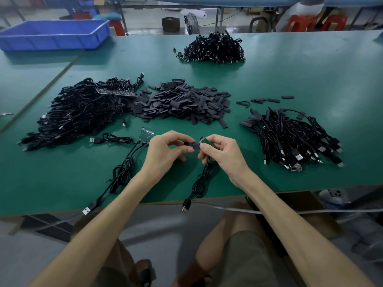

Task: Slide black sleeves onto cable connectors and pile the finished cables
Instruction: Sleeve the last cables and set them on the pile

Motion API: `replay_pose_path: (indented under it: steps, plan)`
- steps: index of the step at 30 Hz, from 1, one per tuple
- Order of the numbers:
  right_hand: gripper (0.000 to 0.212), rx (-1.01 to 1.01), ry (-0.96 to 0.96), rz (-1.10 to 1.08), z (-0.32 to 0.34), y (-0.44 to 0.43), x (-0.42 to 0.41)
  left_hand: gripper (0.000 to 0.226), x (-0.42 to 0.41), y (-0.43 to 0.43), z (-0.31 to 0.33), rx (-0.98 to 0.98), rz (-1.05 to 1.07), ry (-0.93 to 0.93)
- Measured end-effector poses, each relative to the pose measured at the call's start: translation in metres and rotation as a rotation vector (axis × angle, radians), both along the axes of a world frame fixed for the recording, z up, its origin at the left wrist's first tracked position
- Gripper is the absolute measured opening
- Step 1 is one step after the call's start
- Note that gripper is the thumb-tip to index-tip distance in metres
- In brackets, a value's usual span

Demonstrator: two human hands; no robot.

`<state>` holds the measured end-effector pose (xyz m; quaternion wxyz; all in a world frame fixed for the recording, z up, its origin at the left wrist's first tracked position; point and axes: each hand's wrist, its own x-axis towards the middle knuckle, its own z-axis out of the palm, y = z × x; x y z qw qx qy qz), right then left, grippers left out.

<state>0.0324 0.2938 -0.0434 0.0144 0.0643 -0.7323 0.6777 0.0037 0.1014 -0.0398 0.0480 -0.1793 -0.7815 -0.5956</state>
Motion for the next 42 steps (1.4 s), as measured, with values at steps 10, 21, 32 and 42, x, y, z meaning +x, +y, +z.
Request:
replay_pose_path:
  steps: [10, 21, 32, 42]
  plan:
    - [0.009, 0.167, 0.024, -0.075, -0.002, -0.005, -0.001, 0.022, 0.009, -0.004, -0.004, -0.616, -0.015, 0.609]
    - [0.006, 0.332, 0.068, -0.119, -0.002, -0.008, 0.001, 0.025, 0.012, -0.007, 0.001, -0.713, -0.080, 0.709]
    - [0.007, 0.355, 0.063, -0.108, 0.000, -0.008, 0.001, 0.029, 0.014, -0.007, 0.002, -0.714, -0.089, 0.674]
    - [0.007, 0.376, 0.068, -0.117, -0.001, -0.009, 0.001, 0.024, 0.015, -0.006, 0.003, -0.760, -0.083, 0.689]
